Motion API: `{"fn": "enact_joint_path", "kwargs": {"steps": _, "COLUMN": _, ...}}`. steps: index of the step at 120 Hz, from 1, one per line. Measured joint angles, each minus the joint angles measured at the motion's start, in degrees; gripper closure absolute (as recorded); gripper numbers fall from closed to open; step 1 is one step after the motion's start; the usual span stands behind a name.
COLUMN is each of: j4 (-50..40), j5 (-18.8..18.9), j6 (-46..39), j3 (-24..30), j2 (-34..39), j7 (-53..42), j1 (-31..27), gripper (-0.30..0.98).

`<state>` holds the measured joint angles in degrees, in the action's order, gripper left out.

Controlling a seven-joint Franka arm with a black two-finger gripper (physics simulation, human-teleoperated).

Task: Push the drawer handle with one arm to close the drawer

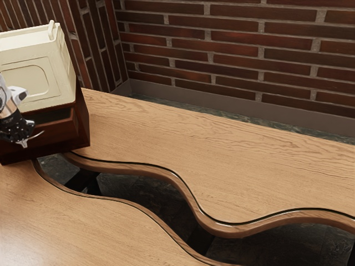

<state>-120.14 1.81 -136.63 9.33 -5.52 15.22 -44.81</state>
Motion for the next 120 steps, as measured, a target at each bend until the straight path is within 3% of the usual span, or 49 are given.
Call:
{"fn": "enact_joint_path", "kwargs": {"steps": 63, "j4": 0.3, "j5": 6.0, "j6": -9.3, "j3": 0.3, "j2": -1.8, "j7": -0.9, "j1": 0.3, "gripper": 0.79}}
{"fn": "enact_joint_path", "kwargs": {"steps": 120, "j4": 3.1, "j5": 8.3, "j6": -13.6, "j3": 0.2, "j2": -5.0, "j7": -1.2, "j1": 0.1, "gripper": 0.78}}
